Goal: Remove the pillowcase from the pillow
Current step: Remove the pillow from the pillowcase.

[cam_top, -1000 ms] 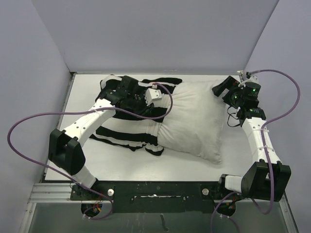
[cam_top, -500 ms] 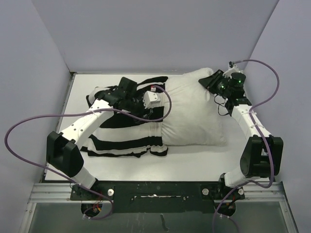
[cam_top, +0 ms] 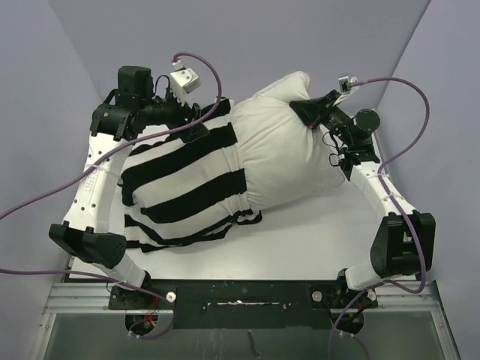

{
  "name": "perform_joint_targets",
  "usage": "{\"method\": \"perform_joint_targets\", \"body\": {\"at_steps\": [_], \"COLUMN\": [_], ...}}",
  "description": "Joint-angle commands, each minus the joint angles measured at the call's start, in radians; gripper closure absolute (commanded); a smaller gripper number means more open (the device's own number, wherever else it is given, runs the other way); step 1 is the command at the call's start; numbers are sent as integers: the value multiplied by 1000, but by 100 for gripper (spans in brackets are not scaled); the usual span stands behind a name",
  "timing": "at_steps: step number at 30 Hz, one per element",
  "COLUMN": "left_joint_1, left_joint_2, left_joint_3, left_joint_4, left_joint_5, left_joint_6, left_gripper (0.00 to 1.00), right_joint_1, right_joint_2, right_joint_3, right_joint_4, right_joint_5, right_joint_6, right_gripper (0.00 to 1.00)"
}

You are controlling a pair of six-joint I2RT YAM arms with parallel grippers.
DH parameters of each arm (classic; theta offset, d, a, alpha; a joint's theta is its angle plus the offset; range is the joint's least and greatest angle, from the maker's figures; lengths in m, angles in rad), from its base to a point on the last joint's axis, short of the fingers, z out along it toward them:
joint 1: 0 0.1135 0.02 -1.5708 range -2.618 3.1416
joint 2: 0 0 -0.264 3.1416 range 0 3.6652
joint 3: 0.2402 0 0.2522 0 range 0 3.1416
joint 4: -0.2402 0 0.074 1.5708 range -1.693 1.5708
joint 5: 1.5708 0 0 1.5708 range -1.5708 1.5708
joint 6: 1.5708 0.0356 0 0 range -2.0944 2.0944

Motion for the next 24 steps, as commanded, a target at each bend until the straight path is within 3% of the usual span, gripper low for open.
{"method": "perform_joint_targets", "body": {"at_steps": [1, 12, 20, 24], "left_joint_1": [-13, -54, -70, -76], "left_joint_2": [47, 44, 22, 30], "left_joint_3": [18, -12, -82, -138], "left_joint_4": [58, 143, 139, 103], "left_joint_5": [22, 77, 13, -96], "left_joint_6": [-229, -369, -327, -264], "left_gripper": [29, 26, 28, 38], "right_joint_1": [43, 316, 372, 380], "right_joint_2": [-162, -385, -426, -443], "right_joint_3": [-1, -94, -121, -116], "right_joint_4": [427, 9, -11, -34], "right_joint_5": [-43, 189, 232, 255], "right_joint_6": [-82, -589, -649, -677], "right_gripper": [100, 100, 100, 100]}}
